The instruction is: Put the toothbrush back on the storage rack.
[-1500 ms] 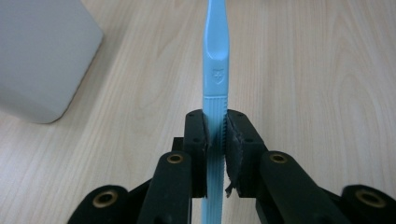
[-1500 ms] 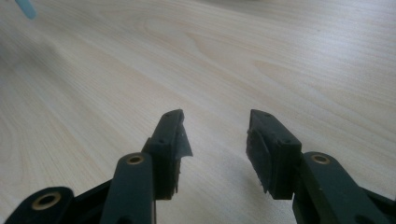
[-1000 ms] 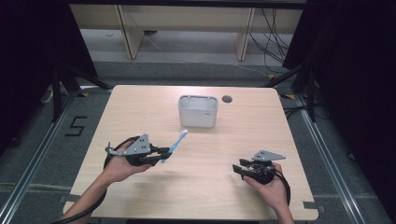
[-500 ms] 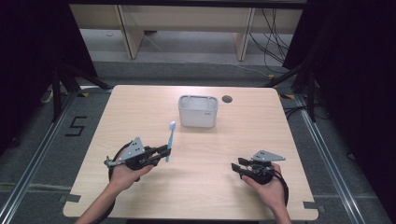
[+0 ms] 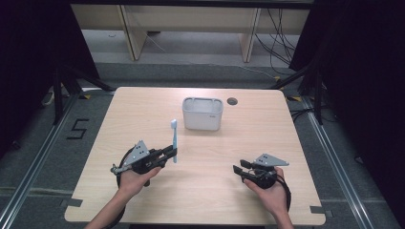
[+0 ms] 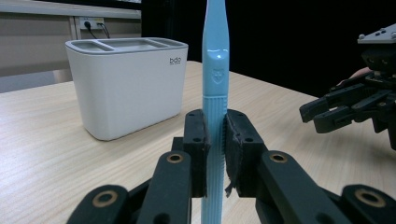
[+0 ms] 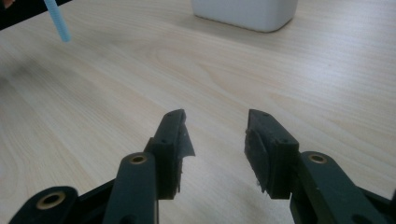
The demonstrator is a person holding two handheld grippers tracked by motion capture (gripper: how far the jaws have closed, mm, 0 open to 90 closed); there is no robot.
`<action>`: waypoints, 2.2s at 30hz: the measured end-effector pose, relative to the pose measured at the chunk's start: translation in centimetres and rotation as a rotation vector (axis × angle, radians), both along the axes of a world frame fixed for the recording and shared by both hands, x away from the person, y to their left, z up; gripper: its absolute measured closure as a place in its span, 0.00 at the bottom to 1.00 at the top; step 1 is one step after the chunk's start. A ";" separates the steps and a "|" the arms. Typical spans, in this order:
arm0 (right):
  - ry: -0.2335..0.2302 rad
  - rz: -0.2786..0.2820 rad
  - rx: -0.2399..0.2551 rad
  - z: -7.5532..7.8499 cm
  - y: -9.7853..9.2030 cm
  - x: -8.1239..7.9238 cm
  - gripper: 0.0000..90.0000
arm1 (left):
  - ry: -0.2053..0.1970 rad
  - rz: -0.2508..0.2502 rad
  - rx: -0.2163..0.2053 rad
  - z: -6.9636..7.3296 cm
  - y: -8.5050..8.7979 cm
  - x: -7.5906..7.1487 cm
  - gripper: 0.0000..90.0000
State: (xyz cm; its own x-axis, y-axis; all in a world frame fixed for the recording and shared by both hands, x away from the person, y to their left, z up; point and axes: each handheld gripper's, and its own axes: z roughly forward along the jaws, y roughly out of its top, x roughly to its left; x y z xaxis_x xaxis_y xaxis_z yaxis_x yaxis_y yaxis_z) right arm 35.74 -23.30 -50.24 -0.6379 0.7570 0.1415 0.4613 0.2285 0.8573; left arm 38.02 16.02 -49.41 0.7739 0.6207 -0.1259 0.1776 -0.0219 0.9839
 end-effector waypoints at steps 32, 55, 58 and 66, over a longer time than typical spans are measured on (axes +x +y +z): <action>-0.098 0.028 0.122 3.4 3.2 -0.5 0.64 | -0.029 -0.012 0.016 0.4 -2.2 0.1 0.87; -0.154 0.083 0.179 5.5 5.7 -0.5 0.69 | -0.022 -0.045 0.035 0.3 -4.3 0.0 0.87; -0.164 0.095 0.193 5.7 6.2 -0.5 0.69 | -0.020 -0.046 0.037 0.3 -4.5 0.0 0.87; -0.190 0.116 0.226 6.5 7.2 -0.4 0.71 | -0.018 -0.052 0.049 0.4 -5.1 0.0 0.87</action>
State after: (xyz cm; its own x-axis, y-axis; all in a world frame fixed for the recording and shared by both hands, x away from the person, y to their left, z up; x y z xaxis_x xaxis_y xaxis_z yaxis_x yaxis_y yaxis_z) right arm 35.39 -16.14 -43.77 -0.7495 0.6405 0.1674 0.2697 0.0644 0.9608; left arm 38.04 10.92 -49.06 0.8071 0.5847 -0.0820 0.1570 -0.0786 0.9845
